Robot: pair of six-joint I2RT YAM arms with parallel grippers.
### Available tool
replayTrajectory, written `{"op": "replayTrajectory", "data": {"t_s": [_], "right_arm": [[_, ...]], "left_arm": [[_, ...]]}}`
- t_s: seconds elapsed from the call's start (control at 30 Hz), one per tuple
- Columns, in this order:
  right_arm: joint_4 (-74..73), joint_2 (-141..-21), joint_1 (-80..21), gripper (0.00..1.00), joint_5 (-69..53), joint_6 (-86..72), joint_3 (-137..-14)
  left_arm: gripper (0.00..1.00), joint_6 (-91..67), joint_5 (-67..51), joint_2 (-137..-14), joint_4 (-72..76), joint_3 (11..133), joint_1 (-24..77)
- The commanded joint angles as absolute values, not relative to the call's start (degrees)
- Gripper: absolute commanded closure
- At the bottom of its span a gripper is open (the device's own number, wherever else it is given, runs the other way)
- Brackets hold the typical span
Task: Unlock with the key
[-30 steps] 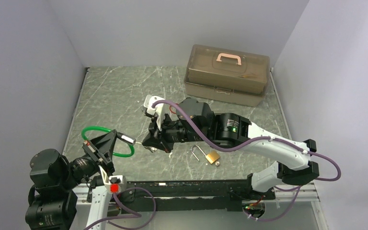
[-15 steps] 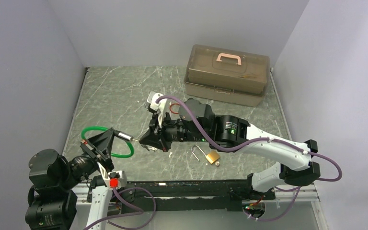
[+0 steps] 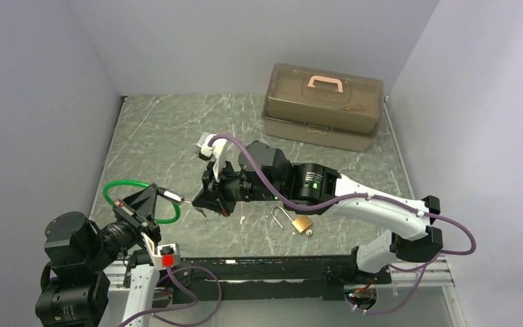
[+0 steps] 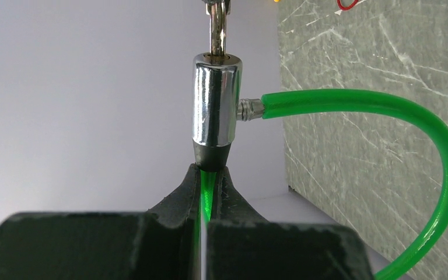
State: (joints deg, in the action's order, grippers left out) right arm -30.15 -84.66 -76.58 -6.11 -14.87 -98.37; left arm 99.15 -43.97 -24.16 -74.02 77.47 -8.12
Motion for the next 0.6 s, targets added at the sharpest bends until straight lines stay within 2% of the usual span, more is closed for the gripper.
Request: {"op": "replayTrajectory", "data": {"t_s": [0.0,0.57], "right_arm": [[-23.3,-84.6,-76.9,1.00,-9.6,-15.9,-100.3],[-17.5,-87.2,-76.9,1.00,-11.9,-16.2,-99.3]], "left_arm": [[1.00,100.5,-48.4,-24.7,-72.1,78.9,-7.6],[1.00,94.9,-49.2,-25.7,-69.2,79.4,-7.5]]}}
